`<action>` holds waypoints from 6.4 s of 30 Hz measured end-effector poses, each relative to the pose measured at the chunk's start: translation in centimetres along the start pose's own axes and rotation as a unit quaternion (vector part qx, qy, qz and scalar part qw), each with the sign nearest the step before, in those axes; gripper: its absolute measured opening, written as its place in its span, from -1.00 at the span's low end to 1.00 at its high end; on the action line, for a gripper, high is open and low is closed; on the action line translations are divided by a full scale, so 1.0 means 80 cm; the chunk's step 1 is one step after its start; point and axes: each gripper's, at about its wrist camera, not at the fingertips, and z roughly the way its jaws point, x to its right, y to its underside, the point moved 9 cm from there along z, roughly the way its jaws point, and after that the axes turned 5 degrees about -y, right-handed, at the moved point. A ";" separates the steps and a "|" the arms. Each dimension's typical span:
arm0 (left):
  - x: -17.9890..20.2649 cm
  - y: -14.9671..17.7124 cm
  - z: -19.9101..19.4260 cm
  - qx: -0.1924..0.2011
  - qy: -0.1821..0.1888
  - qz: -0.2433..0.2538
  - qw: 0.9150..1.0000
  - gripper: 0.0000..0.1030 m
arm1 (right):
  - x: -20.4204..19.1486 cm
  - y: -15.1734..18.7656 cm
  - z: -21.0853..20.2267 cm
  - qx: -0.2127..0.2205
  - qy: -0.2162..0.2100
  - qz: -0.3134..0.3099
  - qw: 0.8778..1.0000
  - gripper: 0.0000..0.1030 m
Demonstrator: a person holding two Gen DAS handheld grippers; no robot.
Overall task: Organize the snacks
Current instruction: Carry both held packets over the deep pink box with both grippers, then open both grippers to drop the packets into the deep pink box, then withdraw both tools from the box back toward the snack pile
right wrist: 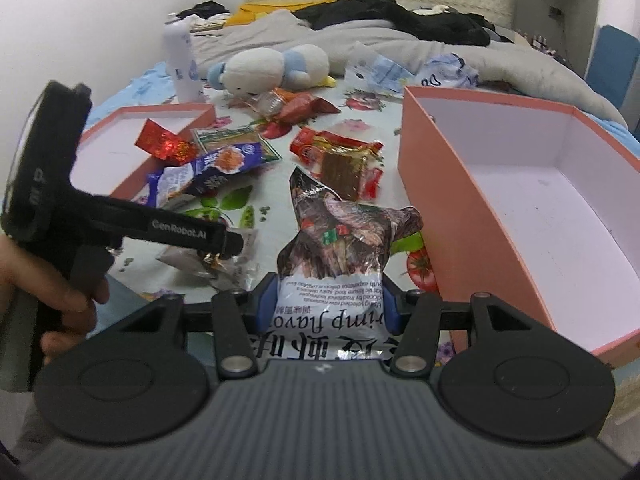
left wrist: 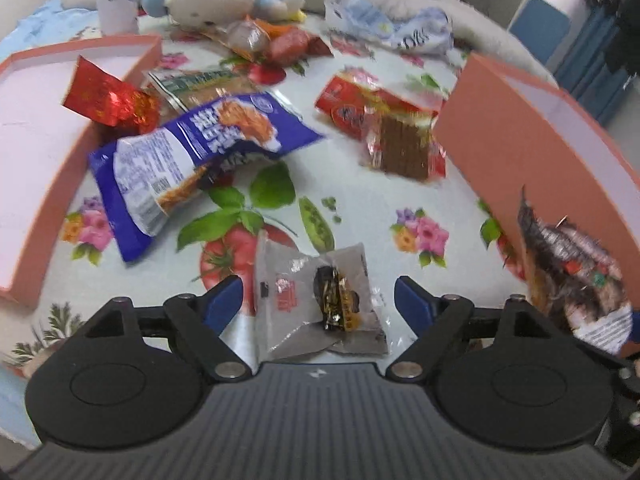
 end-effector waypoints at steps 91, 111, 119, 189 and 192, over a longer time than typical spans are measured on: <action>0.331 -0.176 -0.003 -0.030 0.119 0.089 0.988 0.11 | 0.289 -0.081 0.006 0.006 0.082 0.144 0.986 0.08; 0.283 -0.166 -0.128 0.072 0.112 0.099 0.986 0.75 | 0.251 -0.081 -0.076 0.068 0.106 0.158 0.979 0.60; 0.246 -0.141 -0.178 0.111 0.098 0.098 0.984 0.81 | 0.210 -0.074 -0.113 0.106 0.096 0.144 0.979 0.60; -0.094 -0.066 -0.057 0.105 -0.074 -0.053 0.990 0.86 | -0.005 -0.089 0.094 0.104 0.000 -0.026 0.994 0.54; -0.095 -0.077 -0.034 0.096 -0.078 -0.028 0.992 0.85 | 0.001 -0.094 0.119 0.100 0.016 -0.025 0.995 0.54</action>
